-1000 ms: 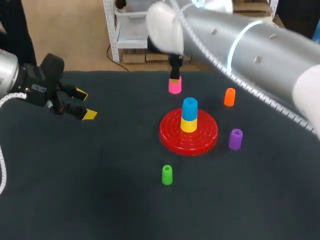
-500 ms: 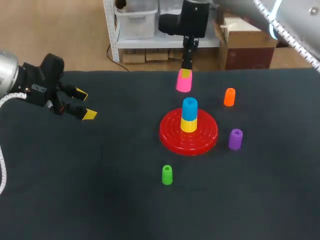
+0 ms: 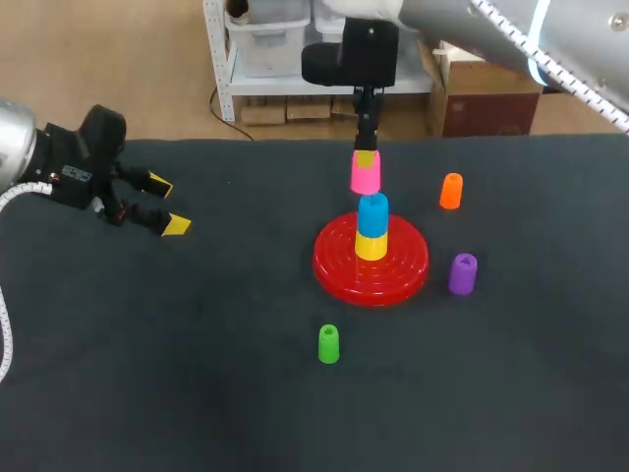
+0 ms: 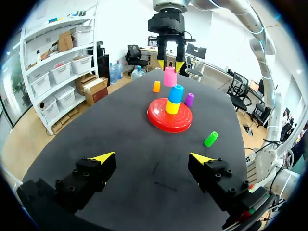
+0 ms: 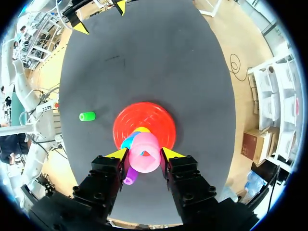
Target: Pick up and stack the cylinders on the red base in this order: pink,purple,orange,green
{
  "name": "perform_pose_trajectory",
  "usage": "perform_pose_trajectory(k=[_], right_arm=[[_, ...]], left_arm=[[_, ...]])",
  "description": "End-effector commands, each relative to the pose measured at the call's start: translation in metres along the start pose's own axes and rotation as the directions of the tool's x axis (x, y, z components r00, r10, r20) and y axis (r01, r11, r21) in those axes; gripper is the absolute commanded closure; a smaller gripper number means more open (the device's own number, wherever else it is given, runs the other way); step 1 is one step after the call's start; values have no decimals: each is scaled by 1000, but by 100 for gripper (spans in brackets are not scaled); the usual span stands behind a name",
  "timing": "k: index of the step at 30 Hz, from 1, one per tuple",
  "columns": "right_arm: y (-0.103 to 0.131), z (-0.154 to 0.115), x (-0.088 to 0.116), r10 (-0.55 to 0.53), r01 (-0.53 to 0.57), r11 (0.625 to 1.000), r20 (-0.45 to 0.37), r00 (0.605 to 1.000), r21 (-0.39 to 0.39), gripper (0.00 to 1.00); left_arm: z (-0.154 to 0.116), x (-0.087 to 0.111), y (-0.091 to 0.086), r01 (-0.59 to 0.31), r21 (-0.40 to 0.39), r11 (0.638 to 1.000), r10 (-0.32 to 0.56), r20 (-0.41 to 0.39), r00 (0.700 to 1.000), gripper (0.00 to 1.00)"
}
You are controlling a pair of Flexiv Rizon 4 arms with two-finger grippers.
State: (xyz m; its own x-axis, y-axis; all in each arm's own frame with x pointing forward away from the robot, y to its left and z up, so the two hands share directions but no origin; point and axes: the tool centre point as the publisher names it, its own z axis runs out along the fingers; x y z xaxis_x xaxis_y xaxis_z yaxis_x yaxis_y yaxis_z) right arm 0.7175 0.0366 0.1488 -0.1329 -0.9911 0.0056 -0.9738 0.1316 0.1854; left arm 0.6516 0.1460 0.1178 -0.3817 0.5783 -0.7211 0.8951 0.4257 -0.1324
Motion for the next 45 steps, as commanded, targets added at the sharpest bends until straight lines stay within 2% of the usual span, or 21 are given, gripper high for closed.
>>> perform_pose_trajectory(k=[1, 14, 21, 25, 31, 39, 45], right_arm=[[11, 5, 10, 7, -8, 994, 10, 1000, 108, 100], [14, 23, 10, 24, -18, 993, -47, 999, 116, 100], [23, 19, 14, 25, -22, 990, -22, 999, 138, 100], [29, 21, 17, 33, -28, 989, -36, 999, 147, 100], [37, 30, 22, 59, -52, 987, -42, 997, 149, 100], [40, 46, 13, 82, -64, 981, -87, 993, 184, 100], [41, 58, 13, 105, -91, 979, -70, 992, 182, 100]], left_arm=[[0, 1, 0, -1, 0, 1000, 1, 2, 1000, 0], [0, 1, 0, -1, 0, 1000, 1, 2, 1000, 0], [0, 1, 0, -1, 0, 1000, 1, 2, 1000, 0], [0, 1, 0, -1, 0, 1000, 1, 2, 1000, 0], [0, 1, 0, -1, 0, 1000, 1, 2, 1000, 0], [0, 1, 0, -1, 0, 1000, 1, 2, 1000, 0], [0, 1, 0, -1, 0, 1000, 1, 2, 1000, 0]])
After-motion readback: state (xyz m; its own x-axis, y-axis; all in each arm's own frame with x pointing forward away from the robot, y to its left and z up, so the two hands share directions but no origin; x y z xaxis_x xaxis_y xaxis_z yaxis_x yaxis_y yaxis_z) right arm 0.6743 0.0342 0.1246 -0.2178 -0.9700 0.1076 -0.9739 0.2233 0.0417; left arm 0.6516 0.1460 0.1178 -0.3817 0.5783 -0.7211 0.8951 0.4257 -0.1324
